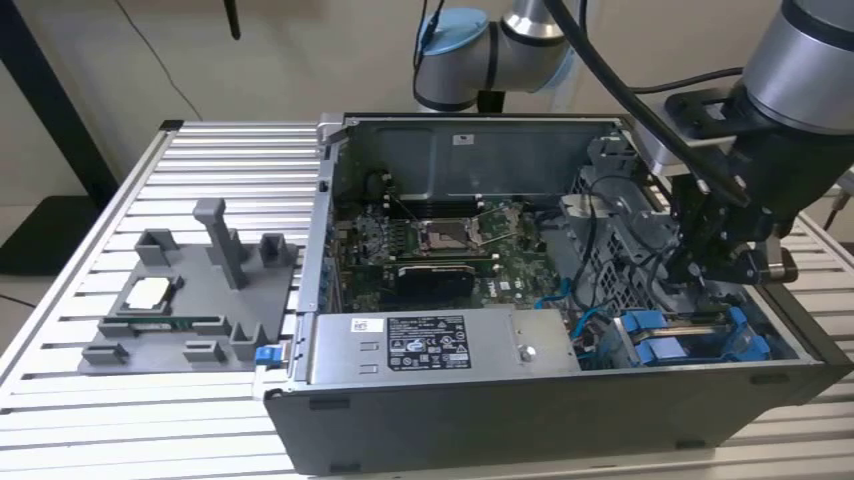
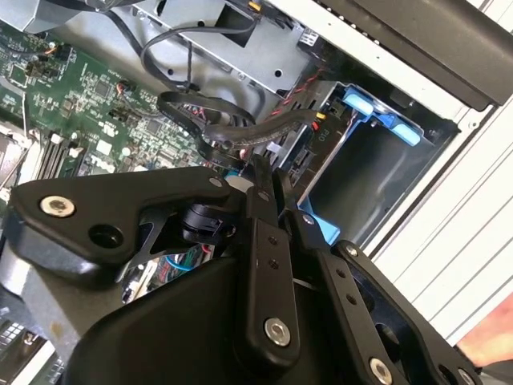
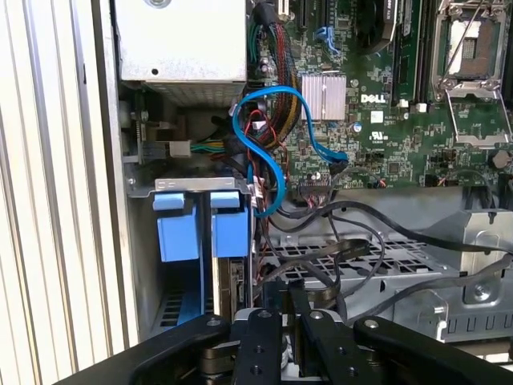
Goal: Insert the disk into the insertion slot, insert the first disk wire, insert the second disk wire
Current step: 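Insert the second disk wire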
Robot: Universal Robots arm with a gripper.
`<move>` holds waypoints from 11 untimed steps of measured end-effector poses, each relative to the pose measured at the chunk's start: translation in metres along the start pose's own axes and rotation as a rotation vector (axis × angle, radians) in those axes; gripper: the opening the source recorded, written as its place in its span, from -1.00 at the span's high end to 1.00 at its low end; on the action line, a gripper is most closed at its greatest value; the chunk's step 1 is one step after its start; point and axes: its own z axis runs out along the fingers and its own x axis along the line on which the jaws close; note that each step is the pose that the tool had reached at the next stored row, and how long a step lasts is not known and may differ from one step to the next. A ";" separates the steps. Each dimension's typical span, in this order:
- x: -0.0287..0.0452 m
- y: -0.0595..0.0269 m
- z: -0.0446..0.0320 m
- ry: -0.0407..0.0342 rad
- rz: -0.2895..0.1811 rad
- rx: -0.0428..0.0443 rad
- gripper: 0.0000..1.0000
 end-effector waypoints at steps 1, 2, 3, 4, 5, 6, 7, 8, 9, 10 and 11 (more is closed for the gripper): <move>0.0000 0.0000 0.0000 0.0000 0.000 0.0000 0.68; 0.0000 0.0000 0.0001 -0.0001 0.000 0.0000 0.68; 0.0000 0.0000 0.0004 -0.0001 0.000 0.0000 0.68; 0.0001 0.0001 0.0008 -0.0004 0.000 0.0000 0.68; 0.0001 0.0001 0.0012 -0.0003 0.000 0.0000 0.68; 0.0002 0.0002 0.0017 -0.0001 0.000 0.0000 0.68; 0.0003 0.0003 0.0023 0.0000 0.000 0.0000 0.68; 0.0004 0.0003 0.0030 0.0001 0.000 0.0000 0.68; 0.0005 0.0004 0.0037 0.0003 0.000 0.0000 0.68; 0.0006 0.0005 0.0043 0.0005 0.000 0.0000 0.68; 0.0007 0.0005 0.0049 0.0007 0.000 0.0000 0.68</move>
